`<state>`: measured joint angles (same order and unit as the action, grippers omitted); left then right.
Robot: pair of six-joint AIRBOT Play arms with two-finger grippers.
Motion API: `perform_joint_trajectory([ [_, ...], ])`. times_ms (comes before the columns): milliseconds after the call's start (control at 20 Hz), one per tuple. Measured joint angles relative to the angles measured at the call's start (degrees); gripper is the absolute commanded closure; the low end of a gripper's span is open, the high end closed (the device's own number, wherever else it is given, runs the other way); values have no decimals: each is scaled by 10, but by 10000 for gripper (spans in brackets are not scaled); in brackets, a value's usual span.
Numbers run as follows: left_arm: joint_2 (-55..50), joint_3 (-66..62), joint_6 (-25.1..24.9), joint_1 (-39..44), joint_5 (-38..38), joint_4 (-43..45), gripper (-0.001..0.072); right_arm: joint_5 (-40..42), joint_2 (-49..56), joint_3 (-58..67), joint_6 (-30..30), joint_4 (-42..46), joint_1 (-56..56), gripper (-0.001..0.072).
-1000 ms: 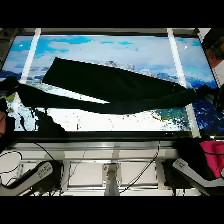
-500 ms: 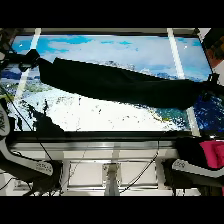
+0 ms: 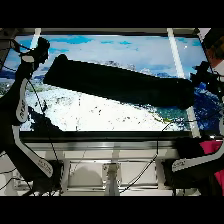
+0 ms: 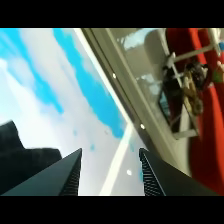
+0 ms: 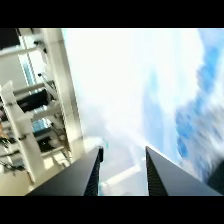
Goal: Fold the clothes and pants, and hang the long-sleeved shirts on hangers.
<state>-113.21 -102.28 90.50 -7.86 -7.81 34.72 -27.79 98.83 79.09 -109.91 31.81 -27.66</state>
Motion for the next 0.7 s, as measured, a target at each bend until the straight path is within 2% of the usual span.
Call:
perform_joint_trajectory([
  [50, -1, 0, 0, 1, 3, 19, 405, -13, 16, 24, 10, 15, 0, 388],
  [100, 0, -2, 0, 1, 2, 43, 546, -31, 27, 44, 21, 30, 0, 472],
  [150, 4, -2, 0, 1, -8, 67, 589, -48, 34, 59, 33, 43, -3, 622],
  [200, 11, -3, -2, 2, -23, 95, 621, -70, 40, 73, 47, 56, -6, 692],
  [250, 20, -3, -5, 3, -45, 120, 696, -96, 43, 85, 59, 66, -11, 693],
  [350, 39, -3, -25, 9, -105, 170, 697, -157, 48, 109, 98, 78, -21, 694],
  [500, 67, -3, -51, 15, -218, 224, 700, -292, 51, 136, 173, 85, -24, 694],
  [600, 85, -3, -70, 21, -295, 252, 700, -406, 53, 145, 218, 87, -1, 694],
  [700, 103, -3, -82, 27, -358, 283, 700, -478, 53, 150, 252, 90, 43, 694],
])
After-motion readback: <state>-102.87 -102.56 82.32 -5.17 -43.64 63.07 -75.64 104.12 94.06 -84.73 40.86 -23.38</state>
